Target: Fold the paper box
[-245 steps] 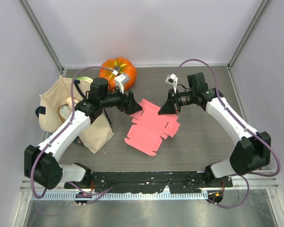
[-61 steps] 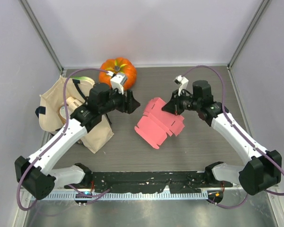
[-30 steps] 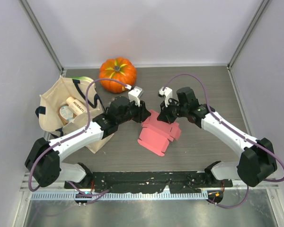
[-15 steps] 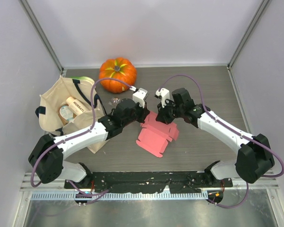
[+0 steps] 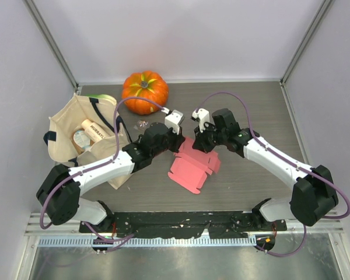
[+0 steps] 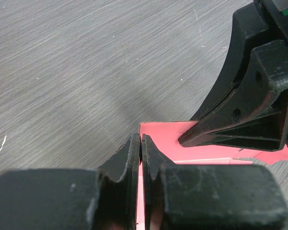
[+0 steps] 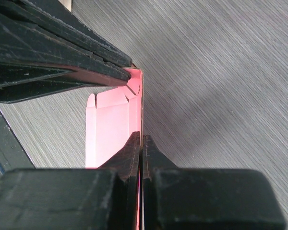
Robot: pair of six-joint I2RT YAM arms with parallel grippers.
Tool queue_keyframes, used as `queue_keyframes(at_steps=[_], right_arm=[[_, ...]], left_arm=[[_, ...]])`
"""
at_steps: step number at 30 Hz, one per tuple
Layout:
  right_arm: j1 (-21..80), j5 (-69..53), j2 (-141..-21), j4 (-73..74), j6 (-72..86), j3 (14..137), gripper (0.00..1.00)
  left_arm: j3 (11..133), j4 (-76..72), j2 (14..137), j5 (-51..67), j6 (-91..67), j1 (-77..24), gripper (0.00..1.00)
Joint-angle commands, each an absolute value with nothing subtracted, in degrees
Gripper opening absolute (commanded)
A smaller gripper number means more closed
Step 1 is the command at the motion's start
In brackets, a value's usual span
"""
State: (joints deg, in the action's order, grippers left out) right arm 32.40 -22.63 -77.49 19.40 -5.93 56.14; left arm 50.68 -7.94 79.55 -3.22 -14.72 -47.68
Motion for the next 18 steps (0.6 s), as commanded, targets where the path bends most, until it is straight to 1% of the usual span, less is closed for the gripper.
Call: queue_keyframes(at_steps=[1, 2, 3, 4, 5, 6, 7, 8, 9, 10, 11, 12, 13, 15, 18], right_arm=[[32.7, -23.3, -75.1, 16.5, -6.0, 57.5, 0.01], [32.8, -23.0, -75.2, 16.6, -5.4, 57.6, 0.01], [32.9, -19.9, -75.3, 16.3, -4.1, 57.5, 0.04], [33.0, -16.6, -75.5, 16.3, -2.3, 58.0, 0.19], [33.0, -11.7, -75.9, 18.3, 4.4, 58.8, 0.3], [33.0, -3.4, -77.1, 20.6, 7.4, 60.0, 0.41], [33.0, 2.2, -77.9, 23.5, 10.3, 63.2, 0.53], [32.9, 6.0, -78.5, 29.8, 17.5, 64.9, 0.59], [32.7, 9.0, -79.5, 32.8, 20.6, 66.5, 0.66], [32.7, 13.0, -81.0, 35.5, 23.9, 69.7, 0.67], [32.5, 13.6, -81.6, 39.5, 25.9, 71.0, 0.68], [32.5, 14.6, -81.9, 40.5, 29.8, 72.0, 0.68], [32.5, 18.2, -81.9, 41.0, 33.3, 73.1, 0.69], [32.5, 17.9, -82.3, 43.7, 39.9, 75.5, 0.69], [32.8, 17.9, -82.5, 47.4, 45.2, 78.9, 0.69]], left_arm=[[51.4, -9.8, 79.7, -3.9, -13.6, -48.3, 0.05], [51.2, -10.3, 79.5, -4.2, -13.4, -48.3, 0.03], [50.9, -11.0, 79.3, -5.7, -13.0, -48.4, 0.0], [49.8, -13.2, 79.2, -6.9, -12.8, -48.9, 0.0], [49.1, -14.7, 79.0, -8.6, -12.8, -49.3, 0.0], [48.3, -16.2, 78.8, -12.5, -12.7, -49.9, 0.0], [46.6, -19.3, 78.4, -14.0, -12.6, -50.1, 0.0], [45.7, -20.9, 78.2, -15.5, -12.7, -50.3, 0.0], [44.1, -22.4, 78.1, -16.4, -13.0, -50.4, 0.0], [43.3, -25.2, 78.2, -17.8, -13.5, -50.3, 0.0], [42.9, -26.2, 78.4, -18.4, -13.8, -50.3, 0.0], [42.1, -27.8, 78.6, -18.7, -14.0, -50.4, 0.0], [41.8, -28.5, 78.9, -18.8, -14.0, -50.4, 0.0], [41.3, -30.0, 79.3, -19.1, -13.9, -50.6, 0.0], [41.1, -30.6, 79.6, -20.3, -13.4, -51.1, 0.0]])
